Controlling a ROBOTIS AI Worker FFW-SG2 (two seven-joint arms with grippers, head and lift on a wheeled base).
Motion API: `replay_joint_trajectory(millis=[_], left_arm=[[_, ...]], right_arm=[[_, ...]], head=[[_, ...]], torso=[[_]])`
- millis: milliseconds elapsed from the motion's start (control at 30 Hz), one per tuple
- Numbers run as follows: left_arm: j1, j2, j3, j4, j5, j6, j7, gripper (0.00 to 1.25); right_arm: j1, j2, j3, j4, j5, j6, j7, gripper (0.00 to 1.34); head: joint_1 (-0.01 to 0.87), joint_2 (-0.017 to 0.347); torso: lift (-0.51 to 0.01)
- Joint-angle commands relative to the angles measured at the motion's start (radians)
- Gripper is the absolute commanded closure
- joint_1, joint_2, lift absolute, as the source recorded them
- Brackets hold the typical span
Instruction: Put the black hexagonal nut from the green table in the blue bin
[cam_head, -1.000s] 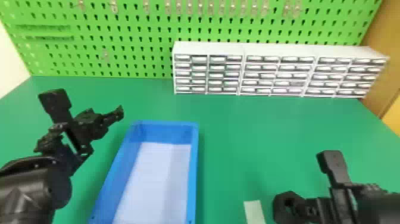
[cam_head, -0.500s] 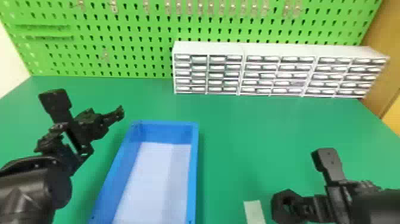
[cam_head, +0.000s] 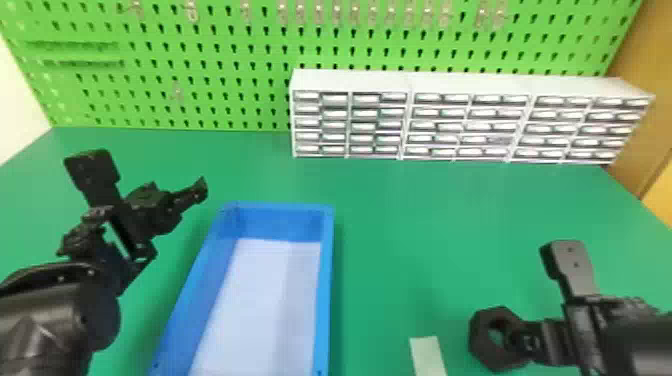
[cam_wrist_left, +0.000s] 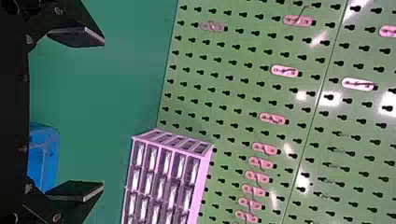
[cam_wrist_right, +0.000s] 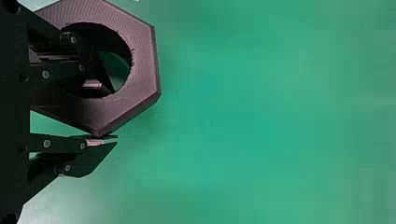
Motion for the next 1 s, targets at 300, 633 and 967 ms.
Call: replay_joint_trajectory(millis=[300, 633, 967], left_arm=[[0.002, 0.000, 0.002, 0.000, 0.000, 0.000, 0.000, 0.19], [0.002, 0.000, 0.002, 0.000, 0.000, 0.000, 0.000, 0.19], [0.002, 0.000, 0.003, 0.000, 0.000, 0.000, 0.000, 0.19]], right_arm=[[0.001, 0.018, -0.030, -0.047, 0.129, -0.130, 0.000, 1.01], [-0.033, 0.008, 0.016, -0.047, 0.197, -0.337, 0.000, 1.01], [-0.091, 0.008, 0.017, 0.003, 0.161, -0.588, -0.002, 1.01]], head=[[0.666, 0.032], [0.666, 0.032], [0.666, 0.032]], torso=[[-0.100], [-0.100], [-0.100]])
